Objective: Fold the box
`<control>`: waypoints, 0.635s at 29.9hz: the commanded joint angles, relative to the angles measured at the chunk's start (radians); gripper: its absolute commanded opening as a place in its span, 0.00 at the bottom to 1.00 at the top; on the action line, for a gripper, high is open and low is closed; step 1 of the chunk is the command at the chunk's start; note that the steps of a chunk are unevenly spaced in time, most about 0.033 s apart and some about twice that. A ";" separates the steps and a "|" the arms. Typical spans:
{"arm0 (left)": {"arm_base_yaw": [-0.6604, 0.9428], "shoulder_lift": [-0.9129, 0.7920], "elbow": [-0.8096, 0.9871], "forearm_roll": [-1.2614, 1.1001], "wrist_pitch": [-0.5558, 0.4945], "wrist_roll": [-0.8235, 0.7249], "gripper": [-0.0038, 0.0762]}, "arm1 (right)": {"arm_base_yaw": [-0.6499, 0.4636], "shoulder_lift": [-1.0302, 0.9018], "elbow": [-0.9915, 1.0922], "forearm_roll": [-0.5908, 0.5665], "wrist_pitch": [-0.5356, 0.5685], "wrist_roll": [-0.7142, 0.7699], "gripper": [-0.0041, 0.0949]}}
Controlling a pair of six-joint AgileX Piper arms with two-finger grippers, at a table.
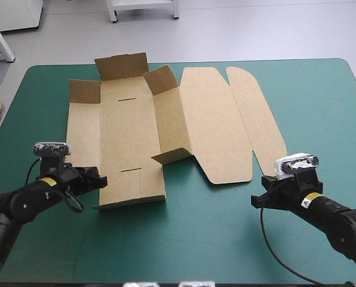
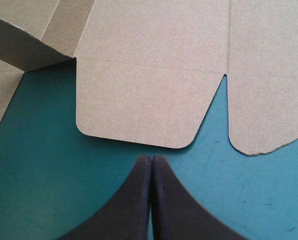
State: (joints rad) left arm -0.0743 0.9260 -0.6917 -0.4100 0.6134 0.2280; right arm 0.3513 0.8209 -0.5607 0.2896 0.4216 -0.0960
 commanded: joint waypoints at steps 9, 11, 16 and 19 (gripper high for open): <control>0.087 0.259 -0.322 -0.272 0.111 0.157 0.05 | -0.004 -0.009 -0.029 0.038 -0.053 -0.003 0.02; 0.179 0.296 -0.356 -0.396 0.207 0.248 0.05 | -0.004 -0.009 -0.029 0.038 -0.053 -0.003 0.02; 0.450 0.416 -0.393 -0.661 0.506 0.426 0.05 | -0.004 -0.009 -0.029 0.038 -0.053 -0.003 0.02; 0.583 0.488 -0.393 -0.775 0.650 0.513 0.05 | -0.004 -0.009 -0.029 0.038 -0.053 -0.008 0.02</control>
State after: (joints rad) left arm 0.4138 1.3881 -1.0513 -1.0117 1.1311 0.6609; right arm 0.3513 0.8209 -0.5607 0.3152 0.4216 -0.0960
